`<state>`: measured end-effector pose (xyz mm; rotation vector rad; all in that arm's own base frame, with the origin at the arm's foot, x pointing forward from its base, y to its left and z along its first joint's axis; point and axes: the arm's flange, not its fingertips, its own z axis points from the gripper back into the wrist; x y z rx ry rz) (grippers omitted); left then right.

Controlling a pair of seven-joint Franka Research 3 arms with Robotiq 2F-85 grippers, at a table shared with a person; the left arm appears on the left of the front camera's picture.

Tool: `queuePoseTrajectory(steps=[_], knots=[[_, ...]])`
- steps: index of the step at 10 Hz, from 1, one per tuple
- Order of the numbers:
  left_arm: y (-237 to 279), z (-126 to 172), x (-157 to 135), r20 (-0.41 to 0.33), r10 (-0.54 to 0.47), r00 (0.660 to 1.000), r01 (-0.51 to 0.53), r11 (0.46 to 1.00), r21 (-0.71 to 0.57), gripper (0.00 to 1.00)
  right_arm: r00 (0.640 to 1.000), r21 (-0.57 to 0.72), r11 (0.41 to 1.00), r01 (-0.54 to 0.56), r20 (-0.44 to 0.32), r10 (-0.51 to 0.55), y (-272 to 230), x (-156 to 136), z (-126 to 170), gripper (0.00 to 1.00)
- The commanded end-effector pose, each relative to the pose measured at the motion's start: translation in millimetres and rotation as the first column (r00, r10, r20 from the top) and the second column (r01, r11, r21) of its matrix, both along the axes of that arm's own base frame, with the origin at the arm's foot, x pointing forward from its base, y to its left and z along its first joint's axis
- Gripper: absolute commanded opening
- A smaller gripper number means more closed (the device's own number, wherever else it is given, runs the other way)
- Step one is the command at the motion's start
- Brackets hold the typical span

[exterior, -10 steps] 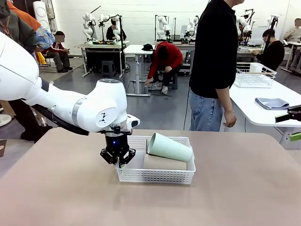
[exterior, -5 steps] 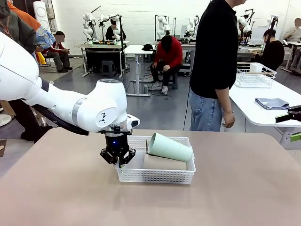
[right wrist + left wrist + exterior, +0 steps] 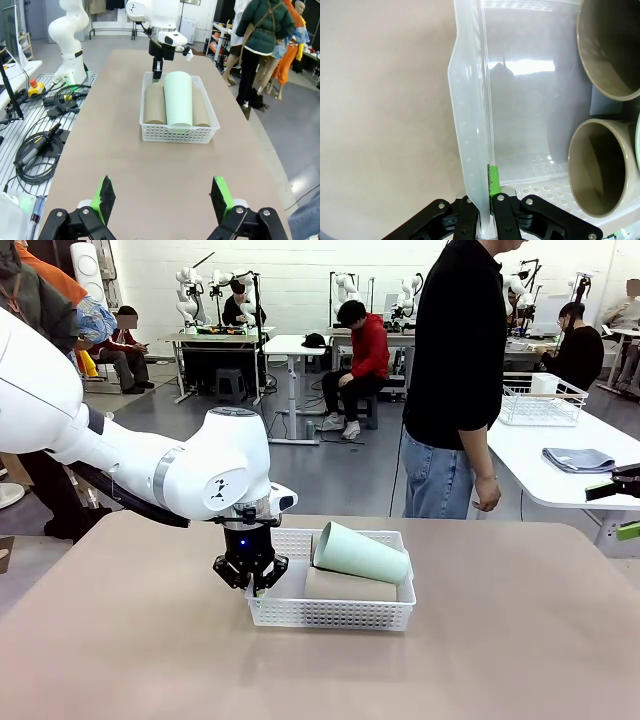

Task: Clean and organize the cups into the basket.
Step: Move the Organizing basket back to the left side of the table.

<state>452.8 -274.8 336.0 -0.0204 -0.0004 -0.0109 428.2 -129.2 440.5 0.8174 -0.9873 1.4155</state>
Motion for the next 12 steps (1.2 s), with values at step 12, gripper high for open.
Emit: queuePoseTrajectory(steps=[12], knots=[[2, -2, -2, 0.002, -0.006, 1.000, 0.006, 1.000, -0.006, 0.00, 0.456, 0.116, 0.837, 0.534, -0.873, -0.170, -122, -39, -41, 1.00]])
